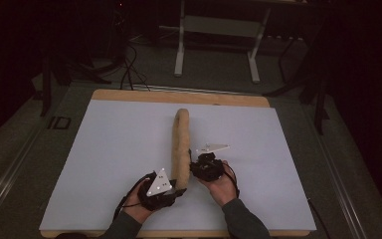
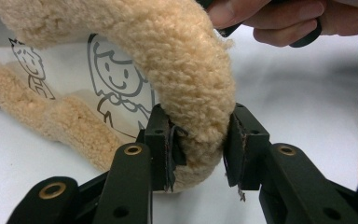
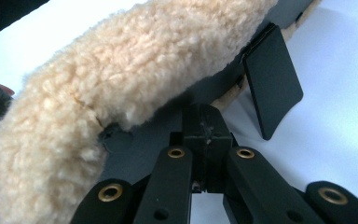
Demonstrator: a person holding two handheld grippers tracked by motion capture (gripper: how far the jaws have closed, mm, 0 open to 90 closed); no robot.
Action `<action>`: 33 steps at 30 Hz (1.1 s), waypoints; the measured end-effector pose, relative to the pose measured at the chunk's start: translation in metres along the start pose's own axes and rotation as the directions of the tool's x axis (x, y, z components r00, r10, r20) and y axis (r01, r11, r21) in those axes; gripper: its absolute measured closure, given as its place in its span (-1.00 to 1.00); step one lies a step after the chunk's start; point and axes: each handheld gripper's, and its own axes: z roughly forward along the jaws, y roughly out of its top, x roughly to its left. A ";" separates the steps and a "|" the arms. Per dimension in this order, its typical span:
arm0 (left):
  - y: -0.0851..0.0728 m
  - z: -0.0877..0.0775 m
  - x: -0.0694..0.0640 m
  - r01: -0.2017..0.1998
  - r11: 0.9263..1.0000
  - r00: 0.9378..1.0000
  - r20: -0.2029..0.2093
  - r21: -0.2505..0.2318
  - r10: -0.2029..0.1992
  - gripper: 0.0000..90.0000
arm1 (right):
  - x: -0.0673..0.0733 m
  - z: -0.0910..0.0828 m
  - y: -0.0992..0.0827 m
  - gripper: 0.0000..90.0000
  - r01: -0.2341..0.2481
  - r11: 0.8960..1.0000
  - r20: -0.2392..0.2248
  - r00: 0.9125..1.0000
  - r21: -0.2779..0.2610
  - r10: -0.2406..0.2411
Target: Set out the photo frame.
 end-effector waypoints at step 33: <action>0.011 0.019 -0.010 0.041 0.999 0.999 -0.012 -0.036 -0.041 0.46 | -0.011 -0.021 -0.011 1.00 0.055 0.998 -0.055 0.997 0.031 -0.054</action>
